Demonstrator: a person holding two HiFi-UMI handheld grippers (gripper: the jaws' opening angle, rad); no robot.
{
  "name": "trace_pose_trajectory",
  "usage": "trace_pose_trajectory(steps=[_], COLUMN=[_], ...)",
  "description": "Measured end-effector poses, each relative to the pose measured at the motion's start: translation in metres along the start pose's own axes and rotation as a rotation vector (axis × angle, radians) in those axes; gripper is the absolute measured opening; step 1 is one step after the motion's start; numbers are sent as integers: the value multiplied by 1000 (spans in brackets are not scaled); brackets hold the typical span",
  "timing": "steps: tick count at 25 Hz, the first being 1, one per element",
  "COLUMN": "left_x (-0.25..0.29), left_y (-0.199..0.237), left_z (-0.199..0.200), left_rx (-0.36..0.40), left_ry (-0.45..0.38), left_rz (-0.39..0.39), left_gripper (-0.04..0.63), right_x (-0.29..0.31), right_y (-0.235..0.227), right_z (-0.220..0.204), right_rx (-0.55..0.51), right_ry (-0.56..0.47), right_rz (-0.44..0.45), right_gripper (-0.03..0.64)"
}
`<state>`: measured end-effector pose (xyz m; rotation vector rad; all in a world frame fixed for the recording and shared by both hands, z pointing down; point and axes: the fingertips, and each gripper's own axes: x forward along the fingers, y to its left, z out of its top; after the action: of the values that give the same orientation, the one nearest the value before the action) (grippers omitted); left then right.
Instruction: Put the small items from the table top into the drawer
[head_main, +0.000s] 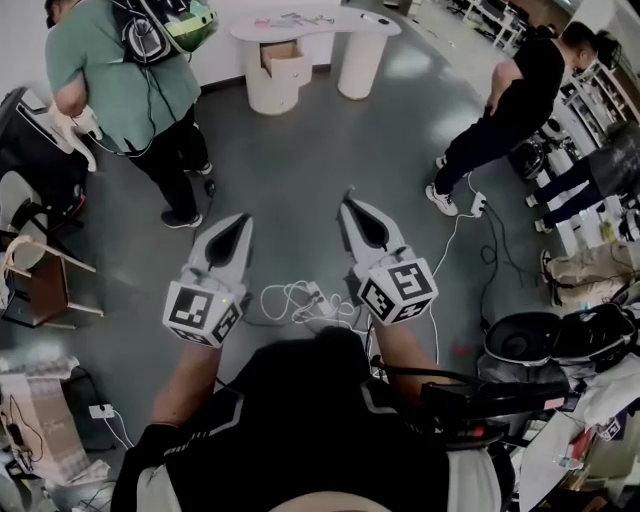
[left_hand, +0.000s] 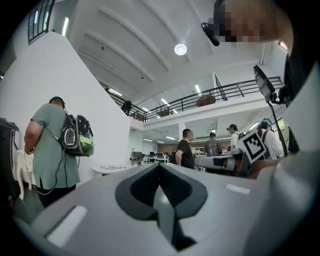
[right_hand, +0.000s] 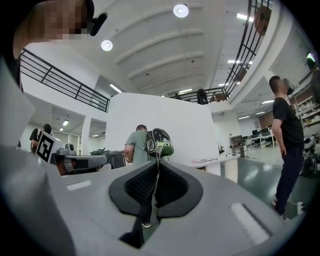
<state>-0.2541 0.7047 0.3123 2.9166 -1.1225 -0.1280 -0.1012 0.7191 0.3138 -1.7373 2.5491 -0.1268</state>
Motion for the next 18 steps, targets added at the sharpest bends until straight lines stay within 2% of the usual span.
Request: trace_pose_trajectory(steps=[9, 18], left_x=[-2, 42], left_y=[14, 38], left_z=[-5, -5], left_rx=[-9, 21], left_ry=[-12, -49], left_rz=[-39, -26], left_gripper=[0, 0], right_x=[17, 59], right_y=[13, -18], right_z=[-8, -19], right_rx=[-5, -6], right_ry=[8, 13], right_rz=[-10, 18], right_gripper=[15, 15])
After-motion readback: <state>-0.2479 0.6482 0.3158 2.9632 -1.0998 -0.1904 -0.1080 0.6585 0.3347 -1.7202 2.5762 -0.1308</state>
